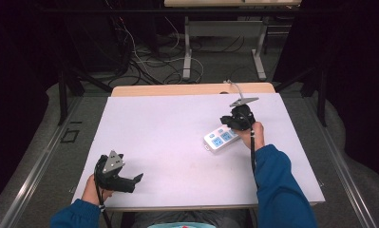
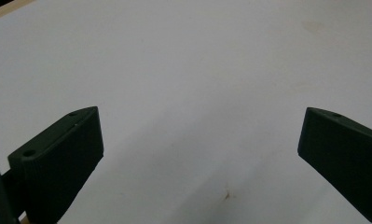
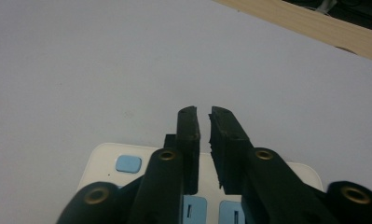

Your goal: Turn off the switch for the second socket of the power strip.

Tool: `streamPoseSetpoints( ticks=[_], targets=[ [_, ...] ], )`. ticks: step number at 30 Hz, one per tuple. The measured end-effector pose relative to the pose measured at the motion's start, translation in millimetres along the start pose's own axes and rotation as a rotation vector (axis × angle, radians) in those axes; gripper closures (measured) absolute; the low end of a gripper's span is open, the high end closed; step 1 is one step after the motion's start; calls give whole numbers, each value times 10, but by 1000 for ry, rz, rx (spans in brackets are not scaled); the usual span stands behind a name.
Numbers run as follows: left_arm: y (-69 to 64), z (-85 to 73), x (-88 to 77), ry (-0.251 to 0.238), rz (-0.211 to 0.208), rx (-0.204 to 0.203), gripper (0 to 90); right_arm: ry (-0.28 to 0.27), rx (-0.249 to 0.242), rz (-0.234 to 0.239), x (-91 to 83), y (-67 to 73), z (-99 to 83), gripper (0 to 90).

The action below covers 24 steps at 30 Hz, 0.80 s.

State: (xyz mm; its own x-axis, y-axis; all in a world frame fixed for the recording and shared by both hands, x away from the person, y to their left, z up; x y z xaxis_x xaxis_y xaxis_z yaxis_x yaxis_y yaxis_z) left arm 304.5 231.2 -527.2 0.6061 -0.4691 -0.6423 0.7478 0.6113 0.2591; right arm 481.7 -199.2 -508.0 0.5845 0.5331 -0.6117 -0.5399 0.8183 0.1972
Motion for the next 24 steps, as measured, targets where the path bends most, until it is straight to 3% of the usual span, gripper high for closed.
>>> streamPoseSetpoints(
  ticks=[1, 7, 13, 15, 24],
  targets=[
    [0, 0, 1, 0, -1, 0, 1, 1, -1, -14, 5, 7, -3, 898],
    [-2, 2, 3, -2, -5, 0, 1, 29, -17, -28, 65, 36, -20, 900],
    [4, 5, 33, -5, -12, -1, 1, 83, -27, -31, 151, 75, -64, 900],
    [-6, 7, 33, 4, -20, 1, 1, 126, -39, -45, 213, 90, -99, 900],
    [-13, 9, 38, -6, -22, -6, 1, 161, -55, -55, 269, 99, -123, 900]
  ],
)
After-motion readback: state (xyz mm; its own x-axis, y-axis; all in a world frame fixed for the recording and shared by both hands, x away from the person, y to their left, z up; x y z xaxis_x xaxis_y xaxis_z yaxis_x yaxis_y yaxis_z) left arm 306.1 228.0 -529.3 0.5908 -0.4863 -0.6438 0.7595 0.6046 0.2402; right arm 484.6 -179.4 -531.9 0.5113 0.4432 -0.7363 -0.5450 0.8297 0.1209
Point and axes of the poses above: each handheld gripper's, and its own axes: x roughly forward along the jaws, z roughly out of its top, y roughly to its left, the point moved 1 cm from there along x, roughly forward along the jaws, and after that the axes turned 11 degrees about x, right-handed, at the moved point
